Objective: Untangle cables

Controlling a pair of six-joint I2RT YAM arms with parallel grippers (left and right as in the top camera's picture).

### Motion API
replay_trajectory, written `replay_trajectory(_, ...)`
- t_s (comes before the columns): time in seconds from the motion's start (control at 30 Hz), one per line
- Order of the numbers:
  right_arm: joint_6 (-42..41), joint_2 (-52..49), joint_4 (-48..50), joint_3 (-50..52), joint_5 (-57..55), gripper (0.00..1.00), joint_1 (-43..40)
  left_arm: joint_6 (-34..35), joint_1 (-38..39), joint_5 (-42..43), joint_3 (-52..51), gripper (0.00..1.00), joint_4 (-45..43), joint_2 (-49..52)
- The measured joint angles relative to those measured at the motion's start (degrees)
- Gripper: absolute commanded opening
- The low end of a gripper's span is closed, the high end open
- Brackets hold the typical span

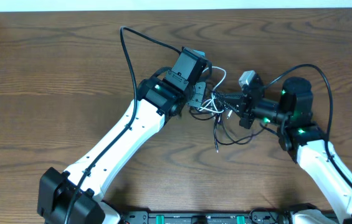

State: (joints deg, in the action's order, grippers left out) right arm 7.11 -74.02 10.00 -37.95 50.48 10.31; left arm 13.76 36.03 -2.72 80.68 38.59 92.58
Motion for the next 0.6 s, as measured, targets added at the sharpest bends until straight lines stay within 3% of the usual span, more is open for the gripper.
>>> replay_trajectory(0.33,-0.83,3.67,5.53,0.04,1.2,0.01,-0.02,1.29,-0.02,0.96,0.0,0.08,1.53,4.13)
replay_trajectory(0.6,-0.81,3.93,4.0,0.04,0.42,0.01,-0.02,1.29,0.0,1.31,0.0,0.08,1.51,6.01)
